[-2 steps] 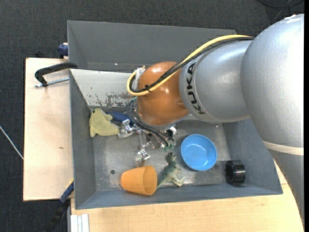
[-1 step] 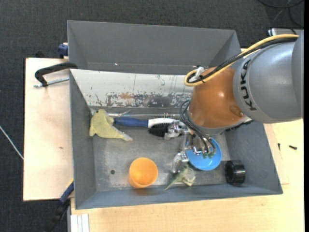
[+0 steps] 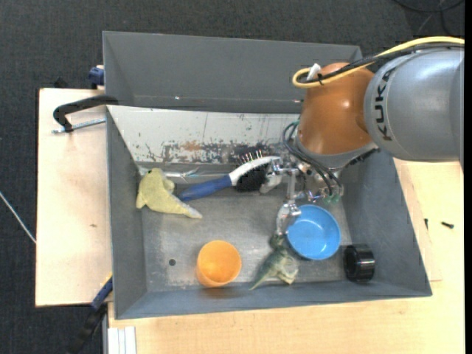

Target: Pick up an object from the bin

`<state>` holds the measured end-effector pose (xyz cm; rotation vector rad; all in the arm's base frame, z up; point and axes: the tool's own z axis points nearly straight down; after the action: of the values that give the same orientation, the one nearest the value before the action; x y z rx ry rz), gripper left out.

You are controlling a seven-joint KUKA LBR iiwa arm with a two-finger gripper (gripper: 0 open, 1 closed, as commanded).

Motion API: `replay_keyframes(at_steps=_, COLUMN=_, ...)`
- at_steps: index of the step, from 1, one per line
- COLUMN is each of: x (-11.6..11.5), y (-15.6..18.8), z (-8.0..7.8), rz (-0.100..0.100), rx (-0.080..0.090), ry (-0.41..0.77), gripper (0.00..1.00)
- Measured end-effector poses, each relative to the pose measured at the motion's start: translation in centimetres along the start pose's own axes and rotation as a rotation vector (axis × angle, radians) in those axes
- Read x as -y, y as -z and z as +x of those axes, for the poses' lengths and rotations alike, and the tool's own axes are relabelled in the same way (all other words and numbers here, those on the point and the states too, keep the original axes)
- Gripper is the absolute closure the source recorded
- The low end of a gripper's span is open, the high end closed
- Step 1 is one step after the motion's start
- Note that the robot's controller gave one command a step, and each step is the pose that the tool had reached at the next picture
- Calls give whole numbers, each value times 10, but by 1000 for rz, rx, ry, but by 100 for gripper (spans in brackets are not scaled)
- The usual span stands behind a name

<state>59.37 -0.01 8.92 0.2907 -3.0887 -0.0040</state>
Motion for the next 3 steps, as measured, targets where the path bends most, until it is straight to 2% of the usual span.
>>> replay_keyframes(at_steps=1, x=12, y=19, z=9, rz=-2, rx=18, ry=-264, gripper=0)
replay_keyframes(at_steps=2, x=14, y=22, z=5, rz=0, rx=39, ry=-266, gripper=100)
replay_keyframes(at_steps=3, x=12, y=-14, z=-3, rz=0, rx=32, ry=-300, gripper=100)
